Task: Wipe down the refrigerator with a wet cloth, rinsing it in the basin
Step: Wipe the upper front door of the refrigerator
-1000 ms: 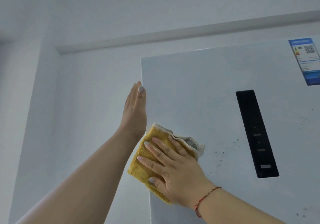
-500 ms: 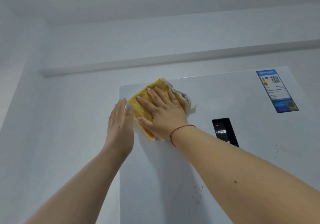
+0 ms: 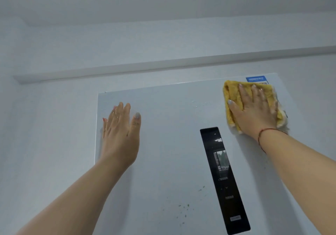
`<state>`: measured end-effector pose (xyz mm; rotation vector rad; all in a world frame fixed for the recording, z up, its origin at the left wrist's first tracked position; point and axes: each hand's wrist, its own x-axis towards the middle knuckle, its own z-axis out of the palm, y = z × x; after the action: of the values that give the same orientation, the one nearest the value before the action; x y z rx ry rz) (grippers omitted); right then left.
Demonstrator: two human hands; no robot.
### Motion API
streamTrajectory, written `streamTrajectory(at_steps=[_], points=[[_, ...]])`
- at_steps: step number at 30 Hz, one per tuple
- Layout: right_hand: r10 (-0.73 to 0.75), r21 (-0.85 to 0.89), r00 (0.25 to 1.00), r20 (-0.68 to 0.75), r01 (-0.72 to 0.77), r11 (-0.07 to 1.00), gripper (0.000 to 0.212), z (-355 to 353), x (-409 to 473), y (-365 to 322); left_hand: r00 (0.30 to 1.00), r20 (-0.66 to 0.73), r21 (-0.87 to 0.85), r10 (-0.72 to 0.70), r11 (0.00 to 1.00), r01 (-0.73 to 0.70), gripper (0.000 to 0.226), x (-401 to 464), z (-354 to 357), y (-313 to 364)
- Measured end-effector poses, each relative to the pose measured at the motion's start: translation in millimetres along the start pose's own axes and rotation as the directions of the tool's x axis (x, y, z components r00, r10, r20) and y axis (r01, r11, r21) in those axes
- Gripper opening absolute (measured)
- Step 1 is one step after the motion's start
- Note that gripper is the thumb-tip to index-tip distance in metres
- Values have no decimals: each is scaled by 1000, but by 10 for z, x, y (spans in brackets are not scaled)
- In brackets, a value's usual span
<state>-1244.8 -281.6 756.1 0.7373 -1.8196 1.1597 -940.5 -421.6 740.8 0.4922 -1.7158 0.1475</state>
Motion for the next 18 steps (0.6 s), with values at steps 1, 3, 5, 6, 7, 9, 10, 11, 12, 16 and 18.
streamTrajectory(at_steps=[1, 3, 5, 6, 7, 9, 10, 11, 12, 16, 18], points=[[27, 1, 1000, 2, -27, 1000, 69, 8, -20, 47, 1000, -6, 30, 11, 999, -10, 72, 21, 13, 17], [72, 22, 997, 11, -72, 997, 70, 34, -103, 14, 1000, -10, 97, 27, 995, -26, 77, 67, 32, 57], [56, 31, 998, 11, -57, 998, 70, 58, -265, -98, 999, 10, 163, 42, 986, -43, 83, 120, 83, 151], [9, 21, 1000, 10, -9, 1000, 70, 80, -374, -173, 998, 29, 190, 48, 980, -53, 83, 142, 118, 214], [-64, 4, 998, 13, 64, 998, 69, 101, -504, -267, 997, 53, 210, 51, 976, -61, 82, 160, 161, 277], [-245, -19, 969, 29, 246, 969, 69, 134, -753, -476, 994, 101, 215, 42, 975, -63, 81, 189, 245, 389], [-330, -20, 943, 41, 331, 944, 69, 133, -833, -560, 993, 115, 213, 32, 976, -56, 81, 197, 288, 428], [-399, -11, 915, 53, 400, 916, 68, 140, -855, -639, 993, 118, 215, 22, 975, -47, 82, 209, 307, 437], [-450, 7, 891, 61, 450, 893, 67, 127, -816, -693, 993, 113, 219, 15, 975, -40, 82, 220, 309, 428], [-481, -7, 875, 47, 482, 876, 66, 20, -280, -641, 995, 100, 218, 29, 975, -51, 79, 222, 291, 396], [-398, -39, 917, 44, 399, 916, 67, -55, 37, -480, 995, 94, 214, 40, 975, -59, 78, 217, 302, 402]])
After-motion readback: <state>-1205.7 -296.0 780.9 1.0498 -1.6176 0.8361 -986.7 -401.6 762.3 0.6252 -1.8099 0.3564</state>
